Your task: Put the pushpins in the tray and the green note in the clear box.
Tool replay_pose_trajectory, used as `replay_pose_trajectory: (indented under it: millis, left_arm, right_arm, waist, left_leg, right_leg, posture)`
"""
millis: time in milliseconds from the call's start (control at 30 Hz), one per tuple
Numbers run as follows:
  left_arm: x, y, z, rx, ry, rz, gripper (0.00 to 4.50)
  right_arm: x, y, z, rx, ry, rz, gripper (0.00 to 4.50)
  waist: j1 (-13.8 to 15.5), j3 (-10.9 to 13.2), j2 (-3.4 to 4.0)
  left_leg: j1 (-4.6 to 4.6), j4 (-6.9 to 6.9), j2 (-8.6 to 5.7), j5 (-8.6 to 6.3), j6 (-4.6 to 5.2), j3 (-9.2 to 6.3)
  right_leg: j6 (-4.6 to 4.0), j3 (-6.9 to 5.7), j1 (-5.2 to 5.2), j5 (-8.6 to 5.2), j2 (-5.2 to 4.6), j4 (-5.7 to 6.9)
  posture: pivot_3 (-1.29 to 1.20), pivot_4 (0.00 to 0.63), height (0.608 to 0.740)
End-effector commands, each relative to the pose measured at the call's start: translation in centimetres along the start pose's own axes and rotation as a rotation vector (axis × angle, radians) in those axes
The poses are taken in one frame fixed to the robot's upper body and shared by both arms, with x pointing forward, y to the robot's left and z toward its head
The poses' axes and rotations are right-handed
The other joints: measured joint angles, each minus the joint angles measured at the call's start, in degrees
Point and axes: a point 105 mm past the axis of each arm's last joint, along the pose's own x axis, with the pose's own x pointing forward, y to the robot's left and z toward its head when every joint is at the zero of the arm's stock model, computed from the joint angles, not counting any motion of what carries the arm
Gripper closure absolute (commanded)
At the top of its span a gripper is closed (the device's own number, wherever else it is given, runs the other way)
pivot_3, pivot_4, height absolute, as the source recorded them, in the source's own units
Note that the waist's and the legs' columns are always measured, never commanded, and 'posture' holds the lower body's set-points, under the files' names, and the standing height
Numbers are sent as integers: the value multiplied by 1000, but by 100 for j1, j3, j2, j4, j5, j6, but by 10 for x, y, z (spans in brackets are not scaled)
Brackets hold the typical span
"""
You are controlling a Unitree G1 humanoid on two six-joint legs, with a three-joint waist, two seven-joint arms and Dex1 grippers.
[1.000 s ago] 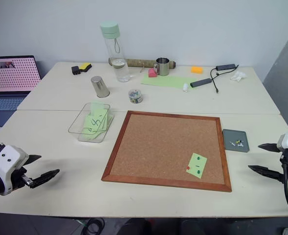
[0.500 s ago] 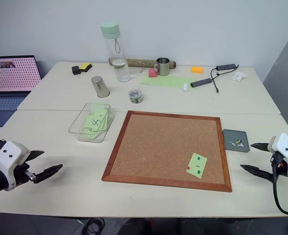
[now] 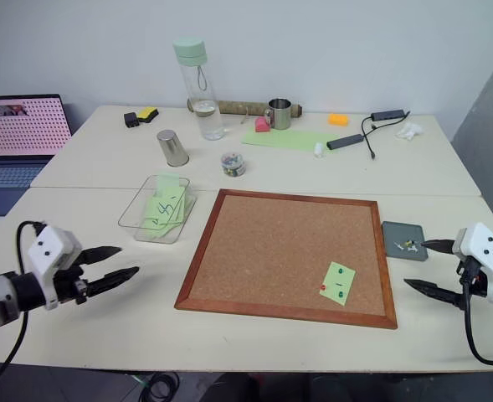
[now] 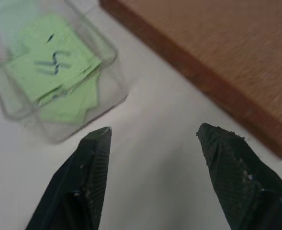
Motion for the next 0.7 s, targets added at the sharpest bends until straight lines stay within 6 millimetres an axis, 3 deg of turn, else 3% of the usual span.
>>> replay_pose_trajectory:
  millis: [33, 167, 400, 533, 700]
  left_arm:
    - [29, -28, 31, 94, -60, -169, 2432]
    - [72, -56, 59, 120, -170, -323, 3213]
    - [126, -94, 80, 113, -278, -493, 4486]
    - [162, -103, 82, 98, -313, -487, 4486]
    - [189, -110, 63, 91, -279, -481, 4486]
  right_arm:
    - [4, 5, 20, -50, -42, 27, 0]
    - [17, 13, 32, -66, -79, 68, 0]
    - [47, 22, 38, -55, -94, 96, 0]
    - [66, 21, 39, -45, -87, 84, 0]
    - [83, 24, 36, -31, -81, 103, 0]
  waist:
    - [8, 0, 0]
    - [15, 1, 0]
    - [5, 3, -7]
    - [12, 4, -9]
    - [13, 4, -11]
  left_leg:
    - [-1, 3, -1, 0, 0, 0]
    - [0, 4, -2, 0, 0, 1]
    - [-5, 13, -5, 1, -1, 1]
    - [-6, 23, -7, 2, 0, -1]
    - [-6, 21, -7, 3, -2, 0]
  right_leg:
    - [0, 1, 0, 0, 0, 3]
    - [1, 0, 0, 0, 2, 7]
    - [4, 4, -2, 2, 7, 11]
    - [6, 3, 0, 3, 8, 16]
    - [7, 6, -3, 2, 8, 13]
  posture:
    - [0, 150, 740]
    - [0, 150, 740]
    - [0, 150, 740]
    - [0, 150, 740]
    - [0, 150, 740]
